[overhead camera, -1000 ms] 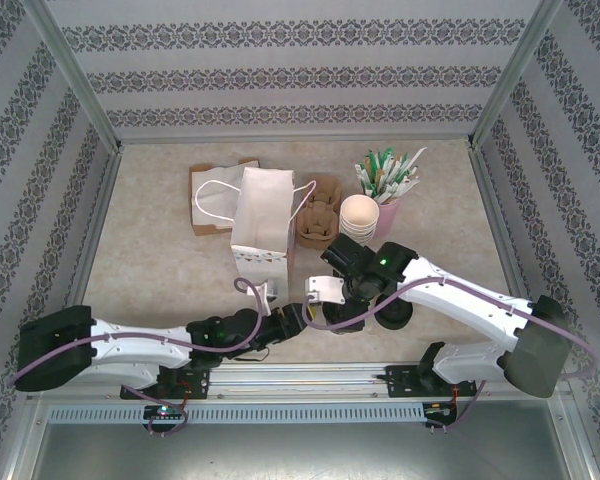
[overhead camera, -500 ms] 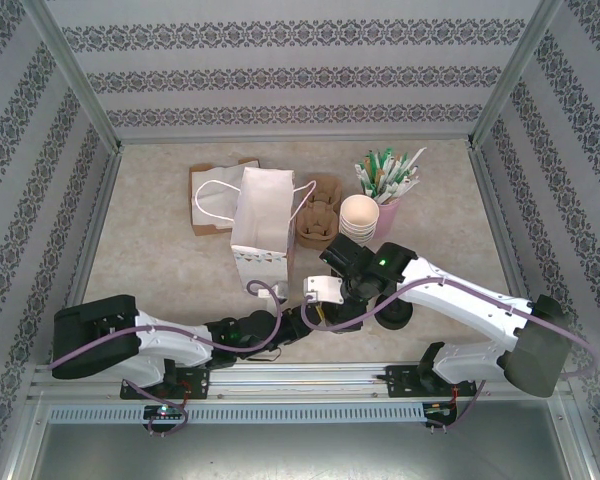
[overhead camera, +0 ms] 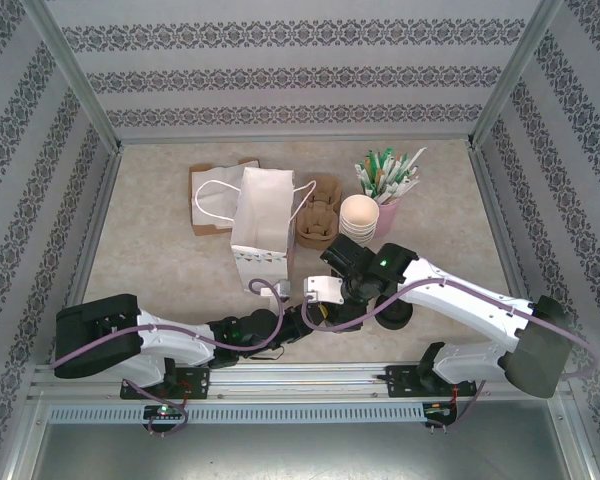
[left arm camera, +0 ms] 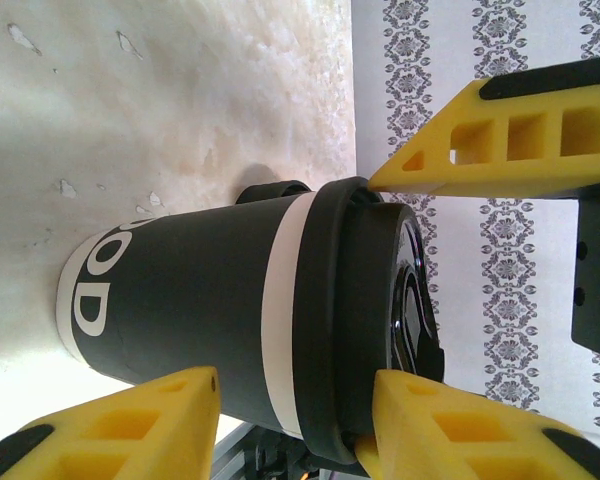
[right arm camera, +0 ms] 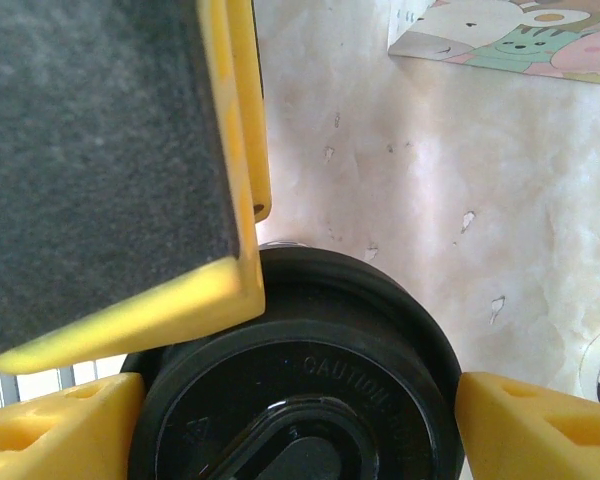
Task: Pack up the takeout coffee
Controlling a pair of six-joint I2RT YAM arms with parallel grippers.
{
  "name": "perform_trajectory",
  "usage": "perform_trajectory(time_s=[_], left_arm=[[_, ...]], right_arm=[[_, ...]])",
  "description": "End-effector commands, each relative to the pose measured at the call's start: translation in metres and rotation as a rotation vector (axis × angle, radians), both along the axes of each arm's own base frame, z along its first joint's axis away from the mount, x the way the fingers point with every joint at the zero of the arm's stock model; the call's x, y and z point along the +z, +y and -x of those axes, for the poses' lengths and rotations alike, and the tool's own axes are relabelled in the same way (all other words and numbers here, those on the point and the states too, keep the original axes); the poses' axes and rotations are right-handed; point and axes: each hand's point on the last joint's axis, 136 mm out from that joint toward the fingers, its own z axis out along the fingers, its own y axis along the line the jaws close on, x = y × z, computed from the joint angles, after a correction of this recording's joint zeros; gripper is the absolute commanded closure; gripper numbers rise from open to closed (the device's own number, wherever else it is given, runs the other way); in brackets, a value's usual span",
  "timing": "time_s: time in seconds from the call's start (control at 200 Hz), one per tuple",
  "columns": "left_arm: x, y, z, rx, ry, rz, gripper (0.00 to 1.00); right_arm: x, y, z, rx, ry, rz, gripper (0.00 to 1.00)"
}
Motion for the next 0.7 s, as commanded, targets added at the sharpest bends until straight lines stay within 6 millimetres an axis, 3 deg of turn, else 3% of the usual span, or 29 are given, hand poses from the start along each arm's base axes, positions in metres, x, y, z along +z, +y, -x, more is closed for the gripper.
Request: perform_trajectory(time_s=[0.0, 0.49, 0.694], left_arm=[[0.008, -0.005, -0.001, 0.013, -0.002, 0.03, 0.48], [0.022, -0.009, -0.006, 0.014, -0.026, 0.048, 0.43], [0.005, -0.01, -0.005, 0.008, 0.015, -0.045, 0.44]], right_arm=[[0.0, 0.001, 0.008, 0.01, 0.017, -0.015, 0.2], [0.004, 0.004, 0.013, 0.023, 0.043, -0.041, 0.22], [0.005, 0.004, 0.014, 0.028, 0.044, -0.041, 0.22]])
